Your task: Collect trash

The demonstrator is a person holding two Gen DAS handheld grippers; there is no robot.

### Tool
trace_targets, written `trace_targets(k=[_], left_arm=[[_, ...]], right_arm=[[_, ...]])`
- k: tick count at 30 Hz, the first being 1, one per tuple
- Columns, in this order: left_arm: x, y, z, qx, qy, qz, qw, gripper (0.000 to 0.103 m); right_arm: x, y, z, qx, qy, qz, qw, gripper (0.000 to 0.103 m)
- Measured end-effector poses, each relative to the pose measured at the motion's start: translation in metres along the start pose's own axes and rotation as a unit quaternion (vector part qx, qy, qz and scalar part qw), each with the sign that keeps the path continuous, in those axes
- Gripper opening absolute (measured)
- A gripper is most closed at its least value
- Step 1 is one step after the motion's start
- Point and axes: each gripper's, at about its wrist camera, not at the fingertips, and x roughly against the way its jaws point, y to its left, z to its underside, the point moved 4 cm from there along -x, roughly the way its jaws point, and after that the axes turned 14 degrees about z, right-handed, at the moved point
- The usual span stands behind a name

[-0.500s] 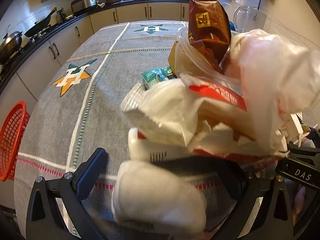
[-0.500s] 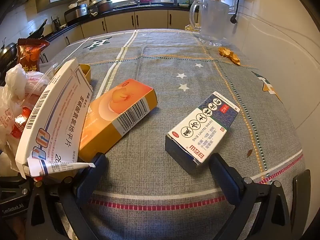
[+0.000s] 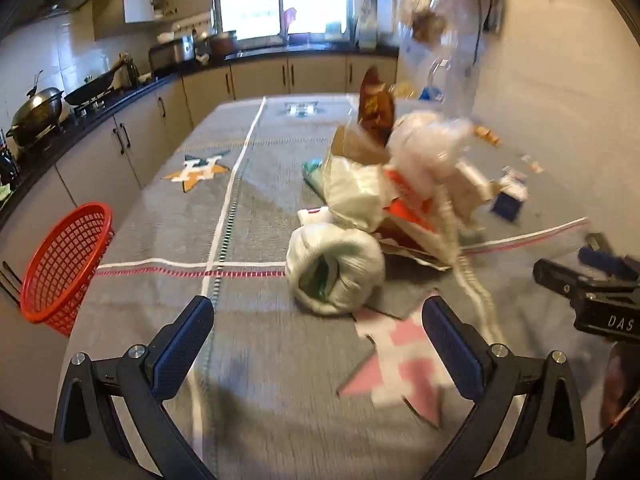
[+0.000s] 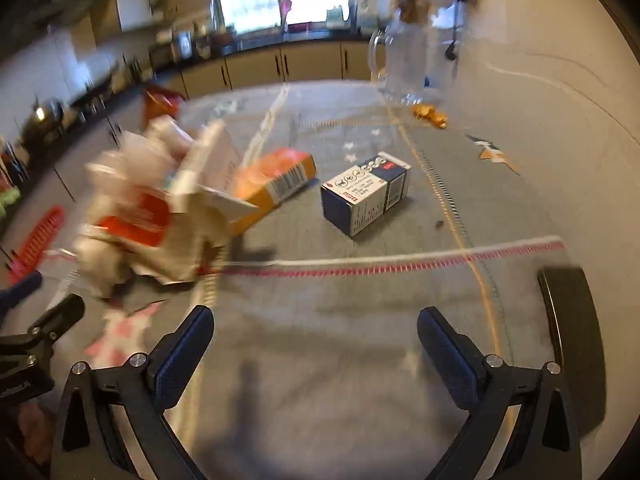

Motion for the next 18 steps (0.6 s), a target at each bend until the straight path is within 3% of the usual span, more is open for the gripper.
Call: trace_targets(k=[5,8,11,18], left_arm=[[0.022,0.0,0.006,-0.005,-0.025,-0.011,0.9996,0.103],[0.027,0.005,0.016,-0.002,-0.038,-0.02,0.9991,0.103],[0.029,0.004,0.023,-0.016,-0.048,-0.048,0.9976,0.103],[0.02,0.014,0.027,-0.01,-0.042,-0.05,0.9978,0.103]], right_arm=[[0.038,0.006,0.019,-0.025,-0.033,-0.021,0.999,0.102],[0.055,0.017,0.033,-0.02,-0.06,-0.011,0.998,0.098],[0.061,0.028,0.04,0.0,-0.067,-0.019,0.998,0.089],[0.063,0.023,0.039,0.004,-0.082,-0.013,0.997,0.089]])
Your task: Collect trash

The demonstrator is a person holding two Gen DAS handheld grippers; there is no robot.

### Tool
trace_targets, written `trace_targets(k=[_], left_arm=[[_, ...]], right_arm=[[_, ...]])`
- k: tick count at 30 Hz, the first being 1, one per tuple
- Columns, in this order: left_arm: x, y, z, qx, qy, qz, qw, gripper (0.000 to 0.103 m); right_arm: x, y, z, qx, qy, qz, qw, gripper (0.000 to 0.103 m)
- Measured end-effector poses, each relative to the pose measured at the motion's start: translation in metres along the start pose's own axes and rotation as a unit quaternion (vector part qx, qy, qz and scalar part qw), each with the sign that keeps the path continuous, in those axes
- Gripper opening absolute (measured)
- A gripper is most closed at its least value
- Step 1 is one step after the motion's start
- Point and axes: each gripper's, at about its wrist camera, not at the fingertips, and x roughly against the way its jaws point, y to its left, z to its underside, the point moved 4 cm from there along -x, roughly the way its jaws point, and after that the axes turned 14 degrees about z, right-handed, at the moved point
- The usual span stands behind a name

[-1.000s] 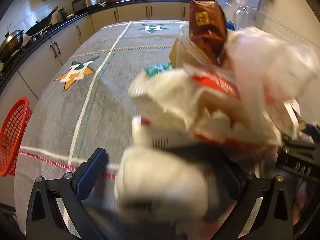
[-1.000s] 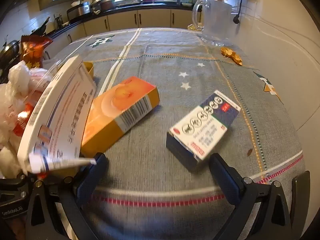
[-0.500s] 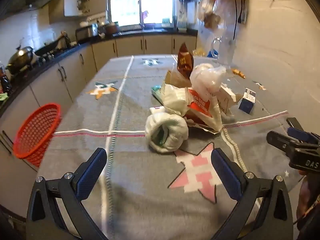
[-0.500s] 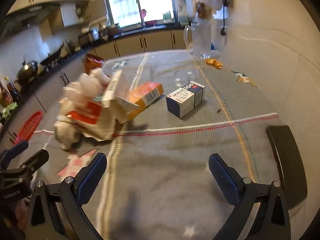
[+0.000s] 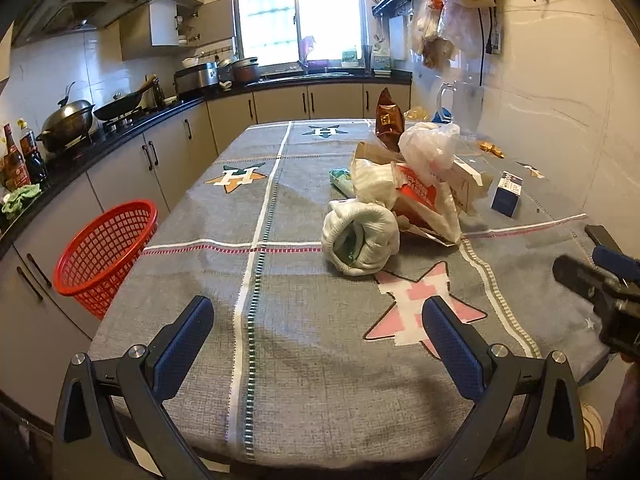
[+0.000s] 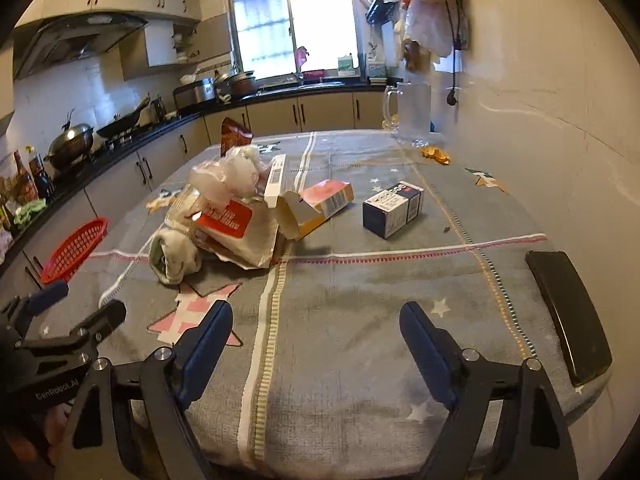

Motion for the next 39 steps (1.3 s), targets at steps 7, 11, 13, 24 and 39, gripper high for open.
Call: trace_targets(k=[7,11,13,24,39], left_arm=[[-0.004,0.002,0.004,-0.004,0.003,-0.009,1.0,0.103],[0.0,0.009,0.006,0.005,-0.007,-0.014,0.9999,0.103],[0.002,0.009,0.005,0.006,-0.012,-0.016,0.9998,0.103],[0.004,0.001,0.005,-0.011,-0.019,-0.019,0.9996,0.103],[0.0,0.001,0.007,-0.01,-0.012,-0.018,0.9997,0.103]], right_arm=[[-0.002,0.008,0.005,0.022,0.008,0.006,1.0,0.089],[0.001,0.009,0.004,0.025,0.001,0.015,1.0,0.089],[0.007,0.01,0.003,0.027,-0.012,0.023,0.999,0.089],[0.022,0.011,-0.002,0.037,-0.055,0.046,0.997,0.089],[0.015,0.01,0.0,0.04,-0.037,0.043,0.998,0.089]])
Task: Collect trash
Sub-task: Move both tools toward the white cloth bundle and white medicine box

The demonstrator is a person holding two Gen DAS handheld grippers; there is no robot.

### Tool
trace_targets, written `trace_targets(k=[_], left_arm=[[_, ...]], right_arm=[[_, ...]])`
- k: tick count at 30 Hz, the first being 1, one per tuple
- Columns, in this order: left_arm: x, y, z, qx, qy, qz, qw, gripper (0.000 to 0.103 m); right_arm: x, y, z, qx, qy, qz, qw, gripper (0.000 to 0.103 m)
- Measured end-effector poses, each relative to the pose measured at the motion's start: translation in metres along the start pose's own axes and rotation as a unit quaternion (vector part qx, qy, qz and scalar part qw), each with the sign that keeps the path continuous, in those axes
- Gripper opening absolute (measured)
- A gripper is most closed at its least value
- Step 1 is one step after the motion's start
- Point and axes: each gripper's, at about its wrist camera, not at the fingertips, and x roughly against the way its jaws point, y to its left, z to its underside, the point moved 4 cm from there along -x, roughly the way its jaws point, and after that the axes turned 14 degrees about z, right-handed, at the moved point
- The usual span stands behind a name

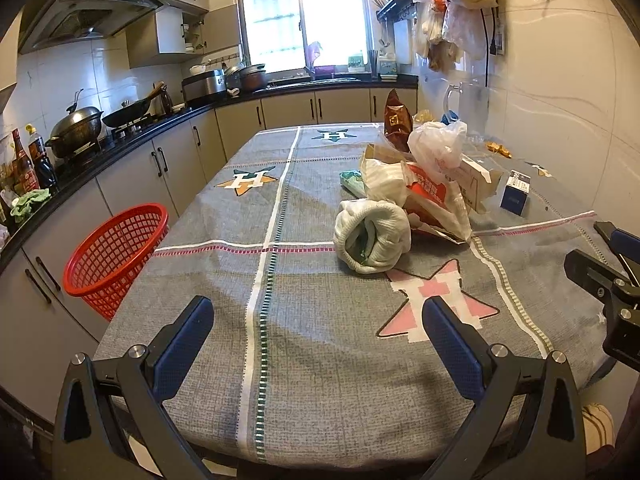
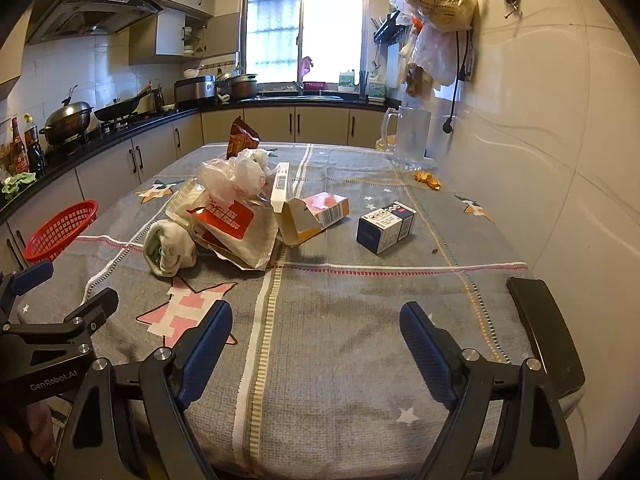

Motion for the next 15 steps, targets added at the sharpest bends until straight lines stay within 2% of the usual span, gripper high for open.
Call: trace_targets(k=[15], left_arm=[[-0.004,0.0013,0.0027,0.0,0.007,0.002,1.0,0.103]], right_arm=[[-0.0075,0.0017,0.0039,0.001,0.01,-0.004,1.0,0.089]])
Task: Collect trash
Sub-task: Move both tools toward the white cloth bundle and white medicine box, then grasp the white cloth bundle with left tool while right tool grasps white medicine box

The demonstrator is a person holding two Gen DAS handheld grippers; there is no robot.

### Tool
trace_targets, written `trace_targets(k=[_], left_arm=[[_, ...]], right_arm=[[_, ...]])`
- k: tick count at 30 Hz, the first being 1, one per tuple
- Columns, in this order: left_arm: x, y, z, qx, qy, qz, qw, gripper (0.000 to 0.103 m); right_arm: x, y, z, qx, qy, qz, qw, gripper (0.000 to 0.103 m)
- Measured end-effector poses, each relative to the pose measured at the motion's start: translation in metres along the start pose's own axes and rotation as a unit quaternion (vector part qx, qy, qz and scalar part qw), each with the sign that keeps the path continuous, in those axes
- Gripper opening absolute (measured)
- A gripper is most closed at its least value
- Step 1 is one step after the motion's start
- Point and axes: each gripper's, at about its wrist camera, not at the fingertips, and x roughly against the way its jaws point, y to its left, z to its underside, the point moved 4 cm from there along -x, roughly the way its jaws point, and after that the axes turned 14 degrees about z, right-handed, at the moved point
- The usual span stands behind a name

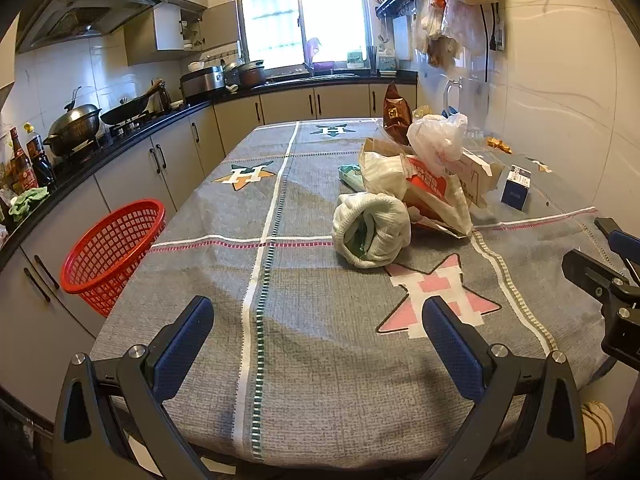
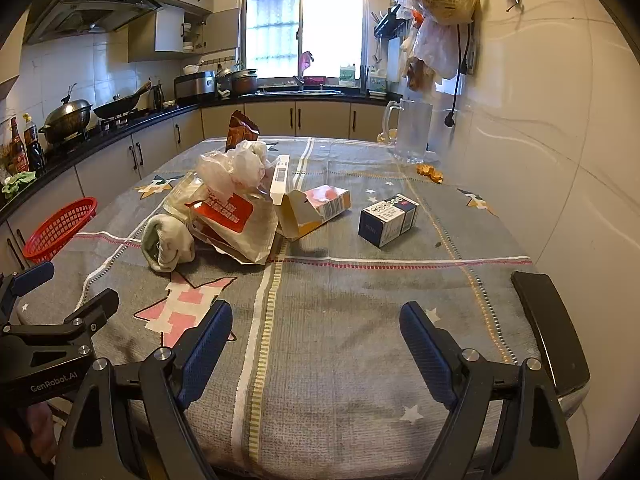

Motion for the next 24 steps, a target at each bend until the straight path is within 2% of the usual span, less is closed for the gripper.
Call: trace_targets(k=[11,18,24], left_arm=[[-0.006,0.0,0.002,0.002,0.01,0.004,0.9999,0.103],[-0.017,0.014,-0.011,0.024,0.023,0.028,0.9991,0.103],[-0.04,0.016,-0.038,0.033,0.036,0.066,0.9967,0.103]], right_arm=[[-0.007,0.0,0.003,0.0,0.01,-0.003,1.0,0.089],[-0.017,-0.006,-0.004,-0.001,0.006,-0.021,1.0,0.089],[-0.035,-0.01,-0.025,-0.015,0.02,-0.079,0.997,0.074]])
